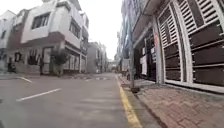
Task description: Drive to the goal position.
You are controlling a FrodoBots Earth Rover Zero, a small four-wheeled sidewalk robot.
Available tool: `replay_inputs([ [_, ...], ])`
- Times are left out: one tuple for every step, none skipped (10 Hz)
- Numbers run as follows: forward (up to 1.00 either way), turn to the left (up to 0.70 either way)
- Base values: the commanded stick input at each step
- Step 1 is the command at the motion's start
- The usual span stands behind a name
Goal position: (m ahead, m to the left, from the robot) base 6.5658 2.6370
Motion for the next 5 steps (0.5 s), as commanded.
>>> replay_inputs([
  [0.47,0.01],
  [0.47,0.01],
  [0.47,0.01],
  [0.47,0.01],
  [0.47,0.01],
])
